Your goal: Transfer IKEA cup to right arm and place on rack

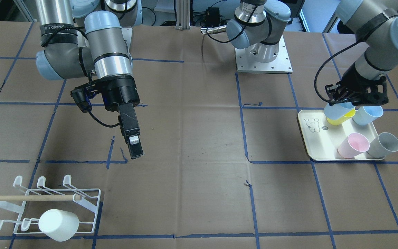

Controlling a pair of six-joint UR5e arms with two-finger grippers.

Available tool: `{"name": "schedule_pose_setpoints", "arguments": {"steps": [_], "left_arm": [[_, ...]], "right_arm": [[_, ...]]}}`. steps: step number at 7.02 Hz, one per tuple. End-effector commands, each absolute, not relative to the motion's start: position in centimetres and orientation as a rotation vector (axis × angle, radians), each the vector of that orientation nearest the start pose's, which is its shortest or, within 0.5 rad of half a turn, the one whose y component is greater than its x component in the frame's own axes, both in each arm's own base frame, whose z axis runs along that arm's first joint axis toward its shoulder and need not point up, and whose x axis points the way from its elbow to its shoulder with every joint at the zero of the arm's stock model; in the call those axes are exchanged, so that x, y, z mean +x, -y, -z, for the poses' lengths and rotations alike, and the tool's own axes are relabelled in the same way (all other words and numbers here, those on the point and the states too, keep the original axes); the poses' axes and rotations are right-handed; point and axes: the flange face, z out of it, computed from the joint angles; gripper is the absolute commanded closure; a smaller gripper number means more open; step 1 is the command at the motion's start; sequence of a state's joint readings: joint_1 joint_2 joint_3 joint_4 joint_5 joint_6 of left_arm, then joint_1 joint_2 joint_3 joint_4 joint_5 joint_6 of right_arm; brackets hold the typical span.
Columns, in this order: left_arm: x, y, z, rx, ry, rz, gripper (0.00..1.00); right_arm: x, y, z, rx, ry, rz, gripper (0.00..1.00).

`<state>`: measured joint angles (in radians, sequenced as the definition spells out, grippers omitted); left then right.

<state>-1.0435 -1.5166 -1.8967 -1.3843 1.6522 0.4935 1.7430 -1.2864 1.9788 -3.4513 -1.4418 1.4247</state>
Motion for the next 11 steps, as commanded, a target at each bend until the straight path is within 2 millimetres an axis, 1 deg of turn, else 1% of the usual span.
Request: {"name": "schedule_pose_setpoints", "arguments": {"steps": [1,3,4,5,7,8,9,10,11], "left_arm": [[11.7,47.7,-45.0,-0.003,-3.108,-0.153,1.0],[11.0,50.7,-45.4,0.06,-3.108,-0.137,1.0],[9.2,52.6,-44.9,0.116,-3.174,-0.083,1.0],[7.0,54.4,-45.3,0.208,-3.277,0.084,1.0],[4.2,56.3,-45.5,0.279,-3.48,0.474,1.0],[2.7,57.6,-45.9,0.353,-3.538,0.713,1.0],[0.8,58.3,-46.6,0.463,-3.56,0.949,1.0],[-1.5,58.3,-47.2,0.594,-3.517,1.122,1.0],[-4.7,58.0,-47.5,0.773,-3.461,1.316,1.0]], "right_arm": [[24.2,51.6,-37.6,1.168,-1.682,0.836,0.0],[24.3,51.5,-37.5,1.229,-1.623,0.78,0.0],[24.3,51.5,-37.5,1.234,-1.618,0.776,0.0],[24.3,51.5,-37.5,1.234,-1.618,0.776,0.0],[24.3,51.5,-37.6,1.232,-1.621,0.78,0.0],[24.3,51.5,-37.6,1.232,-1.621,0.78,0.0],[24.3,51.6,-37.6,1.157,-1.695,0.847,0.0],[24.2,51.6,-37.6,1.091,-1.756,0.902,0.0],[24.2,51.6,-37.5,1.066,-1.78,0.923,0.0]]}}
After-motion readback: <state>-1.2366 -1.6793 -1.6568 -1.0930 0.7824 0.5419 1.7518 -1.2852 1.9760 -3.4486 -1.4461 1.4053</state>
